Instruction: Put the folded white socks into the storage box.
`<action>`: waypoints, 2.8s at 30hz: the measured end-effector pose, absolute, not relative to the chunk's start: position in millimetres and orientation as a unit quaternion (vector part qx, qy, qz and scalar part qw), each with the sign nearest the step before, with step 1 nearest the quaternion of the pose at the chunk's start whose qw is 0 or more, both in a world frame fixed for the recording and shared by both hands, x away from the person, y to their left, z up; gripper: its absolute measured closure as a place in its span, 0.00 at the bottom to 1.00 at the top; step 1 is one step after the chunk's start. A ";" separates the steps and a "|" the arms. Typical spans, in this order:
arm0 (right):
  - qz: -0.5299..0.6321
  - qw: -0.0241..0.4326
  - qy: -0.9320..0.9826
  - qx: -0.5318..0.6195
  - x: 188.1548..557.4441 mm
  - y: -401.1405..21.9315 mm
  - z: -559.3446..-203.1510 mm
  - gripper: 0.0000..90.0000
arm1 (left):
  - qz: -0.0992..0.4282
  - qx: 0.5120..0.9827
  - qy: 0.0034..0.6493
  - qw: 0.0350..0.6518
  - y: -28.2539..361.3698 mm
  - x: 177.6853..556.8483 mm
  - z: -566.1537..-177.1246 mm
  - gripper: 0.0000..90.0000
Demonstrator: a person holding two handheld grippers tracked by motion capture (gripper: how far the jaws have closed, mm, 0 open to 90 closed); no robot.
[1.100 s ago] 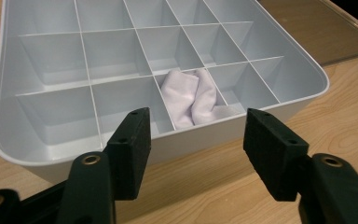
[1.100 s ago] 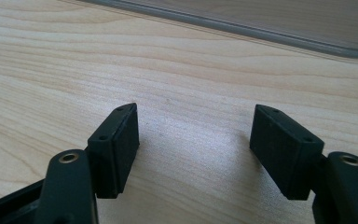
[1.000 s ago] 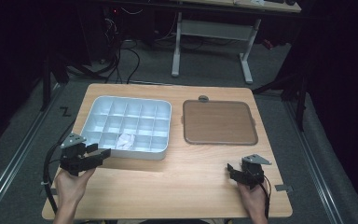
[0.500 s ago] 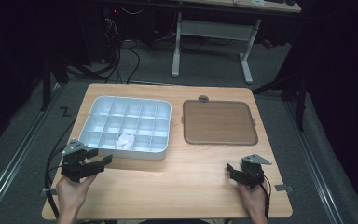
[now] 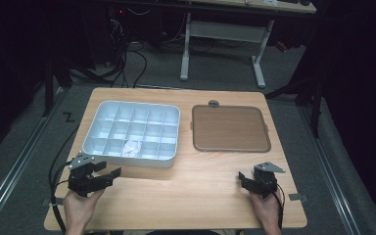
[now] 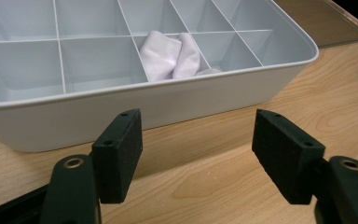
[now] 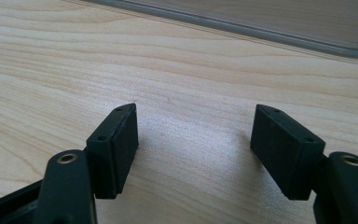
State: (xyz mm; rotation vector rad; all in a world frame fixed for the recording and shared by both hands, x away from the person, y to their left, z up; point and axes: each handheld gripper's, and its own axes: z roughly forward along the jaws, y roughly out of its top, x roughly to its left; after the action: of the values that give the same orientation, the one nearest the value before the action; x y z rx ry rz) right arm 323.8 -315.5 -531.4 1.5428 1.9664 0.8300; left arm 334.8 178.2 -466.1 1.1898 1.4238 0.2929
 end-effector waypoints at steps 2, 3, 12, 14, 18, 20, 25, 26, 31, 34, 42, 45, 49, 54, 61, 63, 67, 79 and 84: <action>0.305 0.251 0.723 0.567 323.8 -315.5 -531.4 0.36 | 0.123 0.510 0.614 0.589 177.5 334.2 -467.6 0.37; 0.305 0.251 0.723 0.567 323.8 -315.5 -531.4 0.36 | 0.123 0.510 0.614 0.589 177.2 333.9 -468.6 0.37; 0.306 0.251 0.723 0.567 323.9 -315.6 -531.4 0.36 | 0.111 0.512 0.620 0.584 171.3 334.5 -481.0 0.37; 0.306 0.251 0.723 0.567 323.9 -315.5 -531.4 0.36 | 0.109 0.513 0.619 0.584 169.9 334.8 -482.9 0.37; 0.306 0.251 0.723 0.567 323.9 -315.5 -531.4 0.36 | 0.108 0.511 0.618 0.587 168.3 334.9 -484.2 0.37; 0.306 0.251 0.723 0.567 323.9 -315.6 -531.4 0.36 | 0.104 0.506 0.620 0.590 167.7 335.3 -484.9 0.37; 0.306 0.251 0.723 0.567 323.9 -315.6 -531.4 0.36 | 0.099 0.507 0.620 0.591 163.8 336.8 -488.4 0.37; 0.306 0.251 0.723 0.567 323.9 -315.6 -531.4 0.36 | 0.099 0.509 0.619 0.590 163.2 337.0 -489.4 0.37; 0.306 0.251 0.723 0.567 323.9 -315.6 -531.4 0.36 | 0.092 0.512 0.618 0.589 157.8 338.4 -493.8 0.37; 0.306 0.251 0.723 0.567 323.9 -315.6 -531.4 0.36 | 0.090 0.513 0.618 0.588 154.4 339.0 -496.2 0.37; 0.306 0.251 0.723 0.567 323.9 -315.6 -531.4 0.36 | 0.085 0.515 0.620 0.586 147.7 341.5 -502.3 0.37; 0.306 0.251 0.723 0.567 323.8 -315.5 -531.4 0.36 | 0.084 0.517 0.619 0.585 145.1 342.0 -505.0 0.37; 0.306 0.251 0.723 0.567 323.9 -315.5 -531.4 0.36 | 0.086 0.521 0.619 0.581 141.5 343.3 -509.1 0.37; 0.306 0.251 0.723 0.567 323.9 -315.5 -531.4 0.36 | 0.086 0.526 0.620 0.576 137.1 344.3 -514.1 0.37; 0.306 0.251 0.723 0.566 323.8 -315.5 -531.4 0.36 | 0.090 0.536 0.618 0.568 130.5 346.2 -519.0 0.37; 0.306 0.251 0.723 0.566 323.8 -315.5 -531.4 0.36 | 0.091 0.539 0.617 0.566 128.5 346.3 -520.5 0.37; 0.306 0.251 0.723 0.566 323.8 -315.5 -531.4 0.36 | 0.096 0.540 0.616 0.566 126.1 346.7 -523.2 0.37; 0.306 0.251 0.723 0.566 323.8 -315.5 -531.4 0.36 | 0.124 0.551 0.615 0.550 121.9 348.5 -536.7 0.37; 0.306 0.250 0.723 0.566 323.7 -315.5 -531.4 0.36 | 0.139 0.547 0.614 0.552 120.3 349.7 -538.5 0.37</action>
State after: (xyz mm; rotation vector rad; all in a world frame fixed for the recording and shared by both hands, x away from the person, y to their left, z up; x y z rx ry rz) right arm 323.7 -315.5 -531.4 1.5417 1.9692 0.8321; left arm 349.7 120.3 -538.5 1.2934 1.4511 0.3280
